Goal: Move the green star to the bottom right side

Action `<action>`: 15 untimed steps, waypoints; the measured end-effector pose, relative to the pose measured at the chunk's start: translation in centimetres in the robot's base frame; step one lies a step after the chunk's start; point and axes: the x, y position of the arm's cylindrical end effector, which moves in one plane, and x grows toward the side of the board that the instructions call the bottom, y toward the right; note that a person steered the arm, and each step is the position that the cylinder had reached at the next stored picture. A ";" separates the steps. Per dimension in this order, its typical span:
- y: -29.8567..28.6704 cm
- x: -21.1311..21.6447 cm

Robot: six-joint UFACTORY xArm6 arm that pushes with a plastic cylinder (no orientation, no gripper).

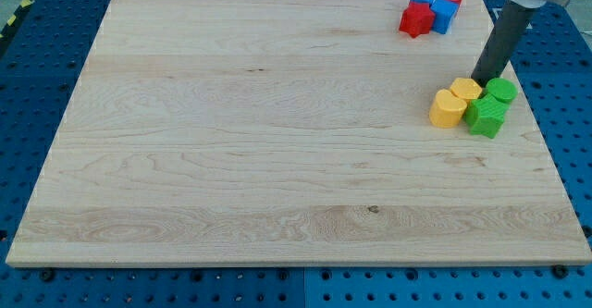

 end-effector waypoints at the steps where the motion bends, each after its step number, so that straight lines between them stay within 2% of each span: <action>1: 0.0 0.6; 2: 1.0 0.8; 4: 7.0 0.8; 5: 7.2 0.8; 8: 2.3 2.4; 12: -1.0 5.1; 15: -7.2 5.8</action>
